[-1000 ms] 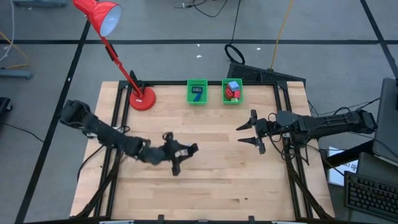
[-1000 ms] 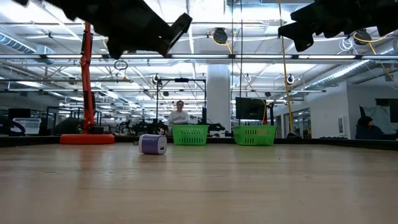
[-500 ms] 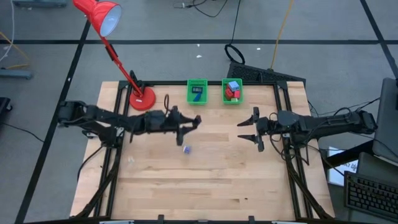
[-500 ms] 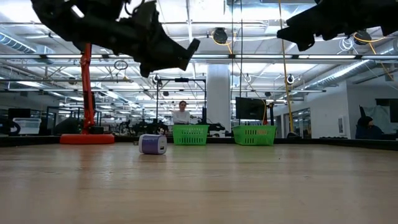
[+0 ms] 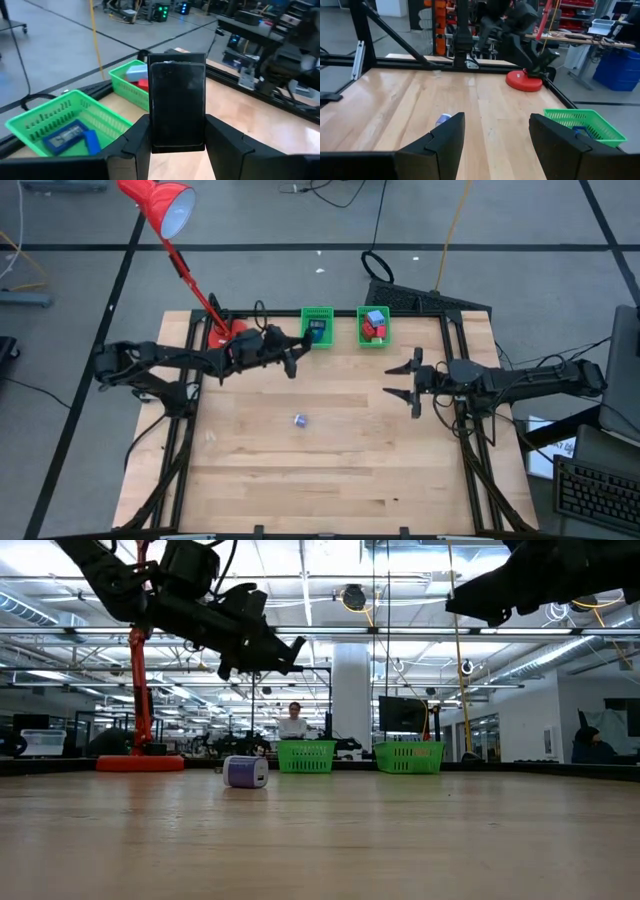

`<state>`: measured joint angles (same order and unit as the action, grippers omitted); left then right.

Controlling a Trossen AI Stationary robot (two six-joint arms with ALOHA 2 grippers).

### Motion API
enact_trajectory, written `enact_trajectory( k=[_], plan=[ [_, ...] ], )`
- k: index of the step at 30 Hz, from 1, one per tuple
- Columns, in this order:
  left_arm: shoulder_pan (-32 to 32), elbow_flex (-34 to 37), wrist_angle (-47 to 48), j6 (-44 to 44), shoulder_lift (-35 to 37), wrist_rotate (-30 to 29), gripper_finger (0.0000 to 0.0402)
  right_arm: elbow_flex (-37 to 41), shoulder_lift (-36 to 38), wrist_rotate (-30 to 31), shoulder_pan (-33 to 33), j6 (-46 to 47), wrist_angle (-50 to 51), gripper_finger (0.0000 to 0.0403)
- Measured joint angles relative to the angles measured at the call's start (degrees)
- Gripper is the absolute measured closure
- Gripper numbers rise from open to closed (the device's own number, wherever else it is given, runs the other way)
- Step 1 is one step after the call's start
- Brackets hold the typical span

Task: Pick & Place Office items
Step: Put the black digital timer into the left green basket

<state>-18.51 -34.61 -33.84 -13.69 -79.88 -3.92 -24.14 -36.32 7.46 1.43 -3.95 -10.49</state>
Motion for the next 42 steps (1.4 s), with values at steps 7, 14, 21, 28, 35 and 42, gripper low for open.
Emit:
enact_trajectory(
  k=[7,14,21,28,35,42],
  plan=[
    [-3.15,-4.66,8.63,1.14,0.00,0.94,0.0252,-0.01,0.00,-0.09,0.00,-0.01,-2.44,0.0193],
    [-6.39,-9.03,14.98,-0.10,-2.65,0.90,0.0252,-0.02,0.00,-0.08,0.00,-0.42,-5.84,0.0193],
    [-8.89,-13.88,17.88,-1.69,-8.55,0.90,0.0253,0.00,0.00,-0.07,0.00,-2.11,-8.90,0.0193],
    [-10.17,-18.43,18.81,-2.13,-16.63,0.93,0.0253,-0.02,0.00,-0.04,0.00,-2.97,-9.49,0.0193],
    [-10.88,-20.42,18.86,-4.85,-23.29,0.89,0.0253,-0.02,0.00,-0.04,0.00,-2.99,-9.43,0.0193],
    [-10.82,-20.46,19.19,-7.63,-25.15,-1.12,0.0252,-0.02,0.00,-0.04,0.00,-3.21,-9.41,0.0193]
  ],
)
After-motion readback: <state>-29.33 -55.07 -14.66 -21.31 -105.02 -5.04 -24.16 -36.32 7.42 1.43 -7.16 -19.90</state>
